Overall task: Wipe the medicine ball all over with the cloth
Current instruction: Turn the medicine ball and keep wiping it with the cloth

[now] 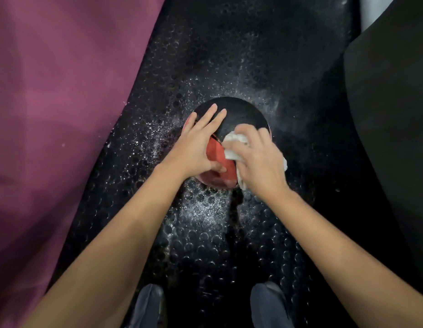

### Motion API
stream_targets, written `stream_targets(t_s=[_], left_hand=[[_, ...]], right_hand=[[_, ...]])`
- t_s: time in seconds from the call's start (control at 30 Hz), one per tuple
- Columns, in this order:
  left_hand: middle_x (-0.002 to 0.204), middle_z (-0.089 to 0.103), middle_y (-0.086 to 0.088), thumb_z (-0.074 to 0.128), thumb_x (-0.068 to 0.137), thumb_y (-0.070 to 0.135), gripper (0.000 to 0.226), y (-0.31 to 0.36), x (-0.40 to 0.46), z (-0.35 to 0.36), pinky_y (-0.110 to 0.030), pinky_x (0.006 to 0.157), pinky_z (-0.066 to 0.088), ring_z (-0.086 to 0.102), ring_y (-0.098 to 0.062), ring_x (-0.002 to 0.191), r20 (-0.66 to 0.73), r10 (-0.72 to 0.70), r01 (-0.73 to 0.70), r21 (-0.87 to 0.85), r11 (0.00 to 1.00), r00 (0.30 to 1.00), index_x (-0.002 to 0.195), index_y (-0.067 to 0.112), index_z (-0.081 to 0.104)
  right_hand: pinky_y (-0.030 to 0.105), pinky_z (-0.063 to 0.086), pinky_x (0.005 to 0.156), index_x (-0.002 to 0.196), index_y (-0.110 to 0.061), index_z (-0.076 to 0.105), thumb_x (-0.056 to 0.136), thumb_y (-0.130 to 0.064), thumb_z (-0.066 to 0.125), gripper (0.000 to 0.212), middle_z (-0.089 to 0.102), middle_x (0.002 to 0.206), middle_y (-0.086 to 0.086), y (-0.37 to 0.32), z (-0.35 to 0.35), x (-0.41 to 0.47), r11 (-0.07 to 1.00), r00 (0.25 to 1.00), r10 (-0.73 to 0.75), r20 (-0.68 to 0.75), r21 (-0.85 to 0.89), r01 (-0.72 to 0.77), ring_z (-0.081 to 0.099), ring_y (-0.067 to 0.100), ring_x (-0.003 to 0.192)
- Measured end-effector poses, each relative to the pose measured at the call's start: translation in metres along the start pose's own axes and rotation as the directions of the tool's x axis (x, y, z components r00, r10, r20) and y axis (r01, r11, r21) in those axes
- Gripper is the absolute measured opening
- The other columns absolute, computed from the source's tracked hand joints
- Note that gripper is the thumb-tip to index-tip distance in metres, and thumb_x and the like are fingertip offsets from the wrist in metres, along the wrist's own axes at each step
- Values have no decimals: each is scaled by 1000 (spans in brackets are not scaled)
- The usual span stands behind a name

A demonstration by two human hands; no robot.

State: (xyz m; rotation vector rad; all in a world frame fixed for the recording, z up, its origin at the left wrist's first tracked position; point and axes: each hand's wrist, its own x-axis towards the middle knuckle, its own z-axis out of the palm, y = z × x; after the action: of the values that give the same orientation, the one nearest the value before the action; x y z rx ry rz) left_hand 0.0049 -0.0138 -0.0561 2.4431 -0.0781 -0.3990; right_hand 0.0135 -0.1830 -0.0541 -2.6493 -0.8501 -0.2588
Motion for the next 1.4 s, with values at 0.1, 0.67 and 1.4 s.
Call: stream_targets(t_s=[0.1,0.67,1.4], left_hand=[[161,-7,16,86,65,41,124,7,4,9,-44,119,1,-11,-29,148,-31,-12,14,45,999,999,154,34,1],[163,-4,11,85,63,46,124,17,12,22,-47,122,2,-7,-32,149,-87,-19,30,129,991,996,155,32,3],[162,3,4,86,52,58,136,10,37,-12,-58,115,25,8,-35,148,82,33,-60,350,935,996,155,27,2]], right_hand=[[27,33,55,95,-22,71,83,-12,50,26,58,110,6,7,-5,13,985,984,173,-43,32,-172,46,24,89],[32,39,71,101,-27,65,90,-20,55,17,50,111,-6,25,-6,17,879,884,463,-59,160,-450,48,19,103],[27,39,80,98,-33,69,91,-19,59,19,47,115,-11,17,2,19,797,875,481,55,387,-463,45,11,108]])
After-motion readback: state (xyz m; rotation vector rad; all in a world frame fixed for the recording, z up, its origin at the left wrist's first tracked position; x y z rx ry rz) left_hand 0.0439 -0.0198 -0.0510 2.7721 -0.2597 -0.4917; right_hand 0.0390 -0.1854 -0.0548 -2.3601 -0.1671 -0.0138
